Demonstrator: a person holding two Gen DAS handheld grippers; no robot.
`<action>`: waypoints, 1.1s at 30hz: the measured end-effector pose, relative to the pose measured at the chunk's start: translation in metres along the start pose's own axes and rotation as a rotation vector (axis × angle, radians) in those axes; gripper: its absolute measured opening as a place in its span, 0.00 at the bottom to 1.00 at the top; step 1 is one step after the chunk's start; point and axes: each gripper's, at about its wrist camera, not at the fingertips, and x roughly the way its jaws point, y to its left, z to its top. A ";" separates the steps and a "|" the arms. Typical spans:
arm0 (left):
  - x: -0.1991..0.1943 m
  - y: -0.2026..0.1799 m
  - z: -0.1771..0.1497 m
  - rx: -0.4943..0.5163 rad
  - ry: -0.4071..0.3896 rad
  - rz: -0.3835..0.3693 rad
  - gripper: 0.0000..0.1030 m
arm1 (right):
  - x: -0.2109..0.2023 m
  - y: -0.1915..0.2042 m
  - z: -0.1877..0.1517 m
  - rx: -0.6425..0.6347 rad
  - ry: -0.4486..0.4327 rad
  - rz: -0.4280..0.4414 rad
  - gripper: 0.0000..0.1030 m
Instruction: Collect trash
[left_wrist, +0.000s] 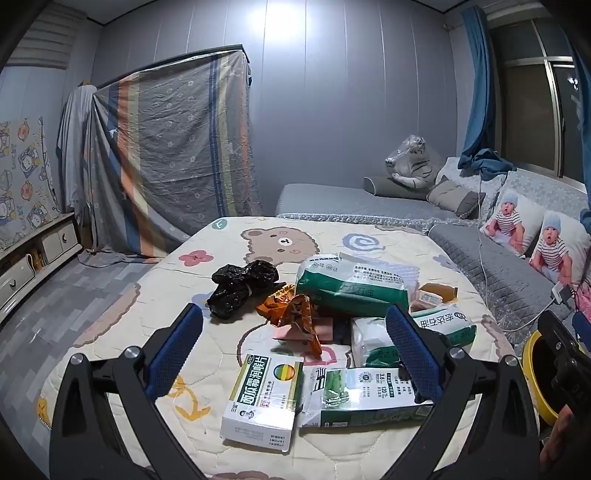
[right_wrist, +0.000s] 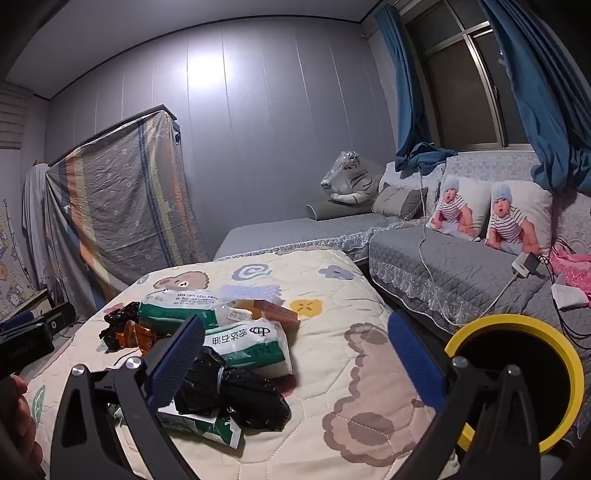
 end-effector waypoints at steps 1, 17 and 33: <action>0.000 0.001 0.000 -0.002 0.003 -0.002 0.92 | 0.000 0.000 0.000 0.001 -0.001 0.000 0.93; 0.003 0.002 0.001 -0.015 0.015 -0.034 0.92 | -0.001 0.001 0.001 -0.003 -0.007 0.000 0.93; 0.004 0.007 0.001 -0.032 0.024 -0.037 0.92 | 0.000 0.003 0.000 -0.007 -0.002 -0.005 0.93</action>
